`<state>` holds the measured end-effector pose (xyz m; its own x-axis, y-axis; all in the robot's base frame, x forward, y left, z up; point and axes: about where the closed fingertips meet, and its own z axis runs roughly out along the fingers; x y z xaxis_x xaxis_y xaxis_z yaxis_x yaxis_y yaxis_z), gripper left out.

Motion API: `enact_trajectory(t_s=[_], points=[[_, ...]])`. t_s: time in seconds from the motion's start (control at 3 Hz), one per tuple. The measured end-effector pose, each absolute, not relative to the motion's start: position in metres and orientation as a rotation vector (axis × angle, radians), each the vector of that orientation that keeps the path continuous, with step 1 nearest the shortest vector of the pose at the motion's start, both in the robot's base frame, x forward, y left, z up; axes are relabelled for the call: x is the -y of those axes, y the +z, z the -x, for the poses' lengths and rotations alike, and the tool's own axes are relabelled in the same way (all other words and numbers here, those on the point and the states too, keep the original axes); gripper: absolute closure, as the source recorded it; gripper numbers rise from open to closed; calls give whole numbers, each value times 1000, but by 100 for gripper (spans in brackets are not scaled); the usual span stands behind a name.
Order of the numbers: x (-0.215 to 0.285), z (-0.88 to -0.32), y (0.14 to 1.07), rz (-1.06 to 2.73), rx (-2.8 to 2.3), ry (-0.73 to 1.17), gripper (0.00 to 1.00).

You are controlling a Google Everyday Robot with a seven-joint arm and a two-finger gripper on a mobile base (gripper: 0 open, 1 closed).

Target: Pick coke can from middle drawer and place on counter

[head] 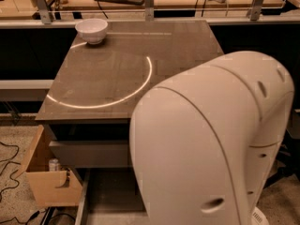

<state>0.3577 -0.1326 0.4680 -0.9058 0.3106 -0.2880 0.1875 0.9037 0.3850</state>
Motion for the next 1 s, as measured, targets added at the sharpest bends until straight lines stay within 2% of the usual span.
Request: enact_trajectory(t_s=[1.0], points=[[175,-312,564,-82,-2380,684,100]])
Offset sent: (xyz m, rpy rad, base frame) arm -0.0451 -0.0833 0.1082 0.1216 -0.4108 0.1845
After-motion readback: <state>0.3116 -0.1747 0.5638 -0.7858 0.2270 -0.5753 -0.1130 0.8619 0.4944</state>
